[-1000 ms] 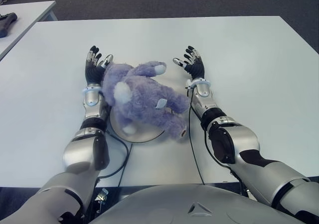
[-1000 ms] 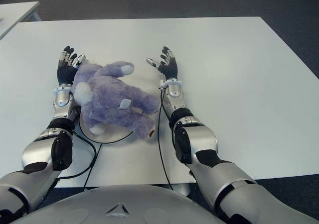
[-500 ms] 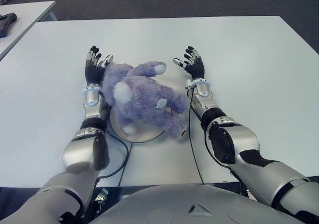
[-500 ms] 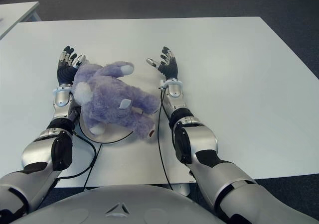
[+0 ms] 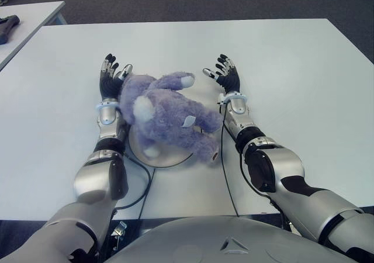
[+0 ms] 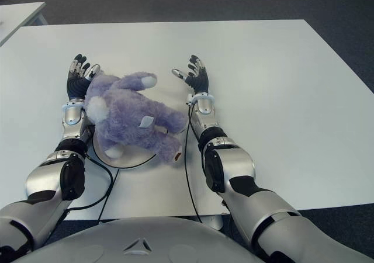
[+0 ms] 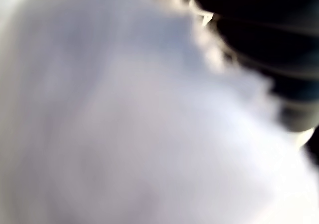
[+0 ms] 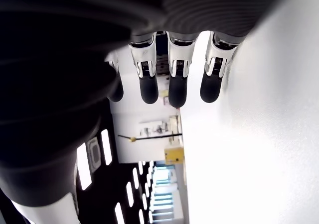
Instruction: Put the doll into the plate.
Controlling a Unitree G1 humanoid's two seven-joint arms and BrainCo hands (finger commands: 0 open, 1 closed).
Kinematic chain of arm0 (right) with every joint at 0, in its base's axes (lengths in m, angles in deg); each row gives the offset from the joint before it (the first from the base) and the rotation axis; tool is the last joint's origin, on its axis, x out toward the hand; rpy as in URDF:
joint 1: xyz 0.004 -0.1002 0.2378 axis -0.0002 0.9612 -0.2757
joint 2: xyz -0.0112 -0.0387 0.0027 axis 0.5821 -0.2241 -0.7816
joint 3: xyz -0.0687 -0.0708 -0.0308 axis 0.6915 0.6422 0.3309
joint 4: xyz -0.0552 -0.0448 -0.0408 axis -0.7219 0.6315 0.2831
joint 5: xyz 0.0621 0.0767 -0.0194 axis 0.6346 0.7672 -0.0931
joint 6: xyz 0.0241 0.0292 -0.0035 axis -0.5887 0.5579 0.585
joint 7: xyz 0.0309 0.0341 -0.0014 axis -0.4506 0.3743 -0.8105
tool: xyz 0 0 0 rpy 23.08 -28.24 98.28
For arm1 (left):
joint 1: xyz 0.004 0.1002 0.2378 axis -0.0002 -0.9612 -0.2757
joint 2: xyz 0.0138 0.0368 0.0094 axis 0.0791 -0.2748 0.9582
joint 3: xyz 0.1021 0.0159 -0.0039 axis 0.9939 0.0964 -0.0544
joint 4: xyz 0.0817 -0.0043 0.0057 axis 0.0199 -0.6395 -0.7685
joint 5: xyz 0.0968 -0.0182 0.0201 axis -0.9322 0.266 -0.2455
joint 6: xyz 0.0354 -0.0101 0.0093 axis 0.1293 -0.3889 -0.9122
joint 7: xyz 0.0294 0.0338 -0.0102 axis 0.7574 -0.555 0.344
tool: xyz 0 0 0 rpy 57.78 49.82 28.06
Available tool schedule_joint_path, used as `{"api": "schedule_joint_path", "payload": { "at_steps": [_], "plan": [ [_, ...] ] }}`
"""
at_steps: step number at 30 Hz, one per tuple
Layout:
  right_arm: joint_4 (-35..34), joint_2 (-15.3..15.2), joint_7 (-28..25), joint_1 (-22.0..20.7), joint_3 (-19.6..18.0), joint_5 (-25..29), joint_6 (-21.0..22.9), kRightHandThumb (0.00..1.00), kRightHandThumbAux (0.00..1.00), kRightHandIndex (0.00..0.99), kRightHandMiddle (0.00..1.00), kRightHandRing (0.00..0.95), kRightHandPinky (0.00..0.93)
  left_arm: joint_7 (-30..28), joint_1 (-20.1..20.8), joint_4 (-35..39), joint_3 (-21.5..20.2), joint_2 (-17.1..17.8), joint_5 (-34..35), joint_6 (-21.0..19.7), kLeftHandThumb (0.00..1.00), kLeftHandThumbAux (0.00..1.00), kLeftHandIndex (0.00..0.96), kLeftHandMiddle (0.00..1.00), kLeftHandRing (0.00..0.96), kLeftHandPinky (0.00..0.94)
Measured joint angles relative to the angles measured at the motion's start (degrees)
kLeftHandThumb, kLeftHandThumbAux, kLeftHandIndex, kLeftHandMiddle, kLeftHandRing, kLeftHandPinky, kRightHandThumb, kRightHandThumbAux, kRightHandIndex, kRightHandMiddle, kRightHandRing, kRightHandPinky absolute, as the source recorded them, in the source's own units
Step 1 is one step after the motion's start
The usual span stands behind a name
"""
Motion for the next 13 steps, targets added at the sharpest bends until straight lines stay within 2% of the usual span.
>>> {"api": "schedule_joint_path", "payload": {
  "at_steps": [13],
  "plan": [
    [-0.01,0.01,0.37,0.03,0.01,0.00,-0.05,0.000,0.862,0.119,0.135,0.127,0.149,0.00,-0.01,0.00,-0.16,0.00,0.08,0.00,0.000,0.677,0.046,0.085,0.083,0.114]
  ]
}}
